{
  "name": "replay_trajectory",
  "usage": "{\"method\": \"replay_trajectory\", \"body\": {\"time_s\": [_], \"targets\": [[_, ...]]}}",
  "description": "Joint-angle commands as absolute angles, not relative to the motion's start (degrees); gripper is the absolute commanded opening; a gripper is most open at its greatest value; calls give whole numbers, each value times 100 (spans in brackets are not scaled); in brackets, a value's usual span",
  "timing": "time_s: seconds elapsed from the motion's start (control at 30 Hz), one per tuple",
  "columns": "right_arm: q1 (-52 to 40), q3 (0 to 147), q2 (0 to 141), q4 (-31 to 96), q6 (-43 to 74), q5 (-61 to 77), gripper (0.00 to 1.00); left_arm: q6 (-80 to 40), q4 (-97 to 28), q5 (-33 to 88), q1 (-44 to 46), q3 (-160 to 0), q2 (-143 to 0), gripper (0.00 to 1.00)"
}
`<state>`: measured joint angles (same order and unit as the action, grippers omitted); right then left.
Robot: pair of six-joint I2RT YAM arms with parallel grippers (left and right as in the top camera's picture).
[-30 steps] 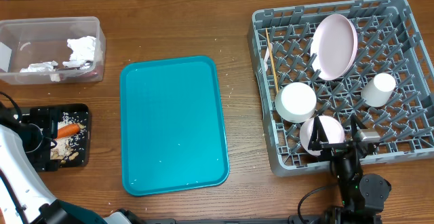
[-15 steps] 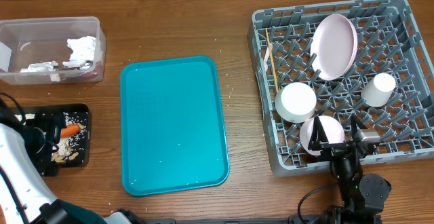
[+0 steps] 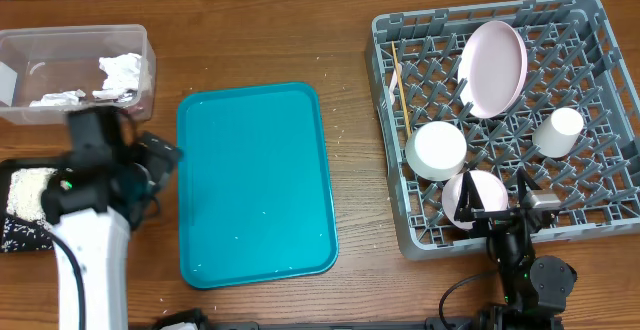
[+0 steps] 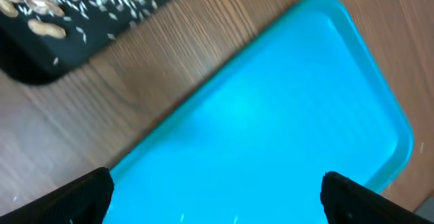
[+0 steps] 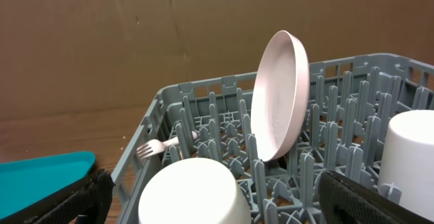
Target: Sort waste into correct bins and load items into the dishwasher rack
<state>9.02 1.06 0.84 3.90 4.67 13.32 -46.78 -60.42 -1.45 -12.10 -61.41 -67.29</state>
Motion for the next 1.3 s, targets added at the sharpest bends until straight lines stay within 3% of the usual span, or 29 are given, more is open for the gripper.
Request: {"method": "replay_trajectory", "body": {"time_s": [0.0,0.2,0.47,0.83,0.93,1.1,1.27], "targets": [[939,47,16,349,449,1356,100,-4663,-6311,-784,-526,-6045,-5986,100],[939,47,16,349,449,1356,100,-3874,-6267,-1286,237,-5896,-4936,100],[939,47,16,349,449,1356,100,-2554,-6097,-888,333,-5470,-4425,100],[939,47,16,349,449,1356,100,-2609,-5299,-434,357,-4377,-3728,100],[939,47,16,351,447,1356,100,-2110,-4746,-261,357,-4051,-3277,100],[939,47,16,349,449,1356,100,32,-3319,797,357,-3148,-2429,100],[939,47,16,351,449,1358,100,106,-2355,917,357,-2143,-1865,100]]}}
